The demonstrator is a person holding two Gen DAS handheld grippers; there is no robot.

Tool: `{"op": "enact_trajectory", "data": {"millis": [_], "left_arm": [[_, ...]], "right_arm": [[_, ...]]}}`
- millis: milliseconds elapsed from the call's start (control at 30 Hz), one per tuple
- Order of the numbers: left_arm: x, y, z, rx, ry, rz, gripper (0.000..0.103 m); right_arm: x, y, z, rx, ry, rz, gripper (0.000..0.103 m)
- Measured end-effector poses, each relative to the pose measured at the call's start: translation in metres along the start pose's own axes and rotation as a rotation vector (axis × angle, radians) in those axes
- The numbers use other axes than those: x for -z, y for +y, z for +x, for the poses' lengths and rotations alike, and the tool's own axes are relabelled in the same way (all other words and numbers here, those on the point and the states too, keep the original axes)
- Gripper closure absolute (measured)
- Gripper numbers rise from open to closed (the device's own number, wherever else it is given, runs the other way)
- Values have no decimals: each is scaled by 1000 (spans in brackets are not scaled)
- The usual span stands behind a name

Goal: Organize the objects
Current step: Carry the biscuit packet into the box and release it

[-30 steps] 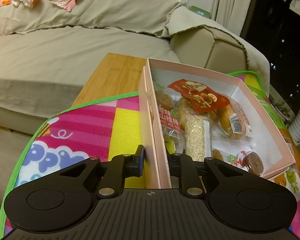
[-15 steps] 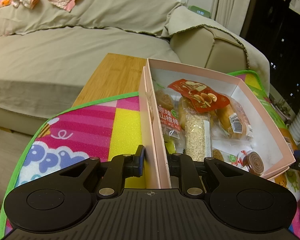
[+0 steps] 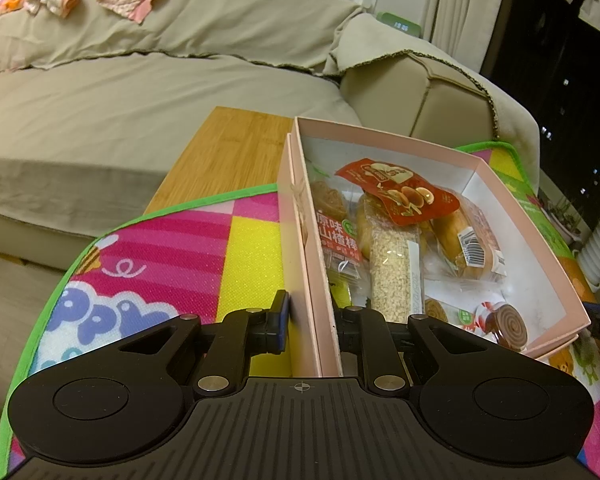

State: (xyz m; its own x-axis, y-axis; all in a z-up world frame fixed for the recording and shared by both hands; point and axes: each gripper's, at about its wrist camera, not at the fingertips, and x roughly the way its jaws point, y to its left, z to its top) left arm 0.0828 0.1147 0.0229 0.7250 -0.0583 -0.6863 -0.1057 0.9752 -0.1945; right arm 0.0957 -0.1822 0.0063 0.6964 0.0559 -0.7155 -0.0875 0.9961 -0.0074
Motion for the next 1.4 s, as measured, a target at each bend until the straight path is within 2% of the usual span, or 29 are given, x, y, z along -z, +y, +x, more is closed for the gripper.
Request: {"op": "enact_trajectory", "data": {"millis": [133, 300, 500, 633, 767, 933, 1100, 1267, 1400], "left_arm": [[0, 0, 0, 0, 1, 1, 84], [0, 0, 0, 0, 0, -1, 84], [0, 0, 0, -1, 1, 0, 84], [0, 1, 0, -1, 1, 1, 85], [0, 1, 0, -1, 0, 1, 85], [0, 1, -1, 1, 1, 6, 84], [1, 1, -2, 6, 0, 8, 84], [2, 2, -2, 13, -2, 6, 84], [2, 1, -2, 17, -4, 4, 83]], "right_arm": [[8, 0, -18, -7, -3, -23, 66], [17, 3, -60, -42, -12, -52, 66], [26, 24, -120, -132, -54, -112, 66], [14, 42, -155, -185, -126, -151, 66], [-15, 58, -175, -273, -210, -149, 66], [-53, 93, -172, -326, -290, -188, 66], [-80, 121, -151, -345, -316, -210, 66], [-91, 129, -120, -349, -280, -168, 64], [-87, 128, -99, -340, -230, -144, 61]]}}
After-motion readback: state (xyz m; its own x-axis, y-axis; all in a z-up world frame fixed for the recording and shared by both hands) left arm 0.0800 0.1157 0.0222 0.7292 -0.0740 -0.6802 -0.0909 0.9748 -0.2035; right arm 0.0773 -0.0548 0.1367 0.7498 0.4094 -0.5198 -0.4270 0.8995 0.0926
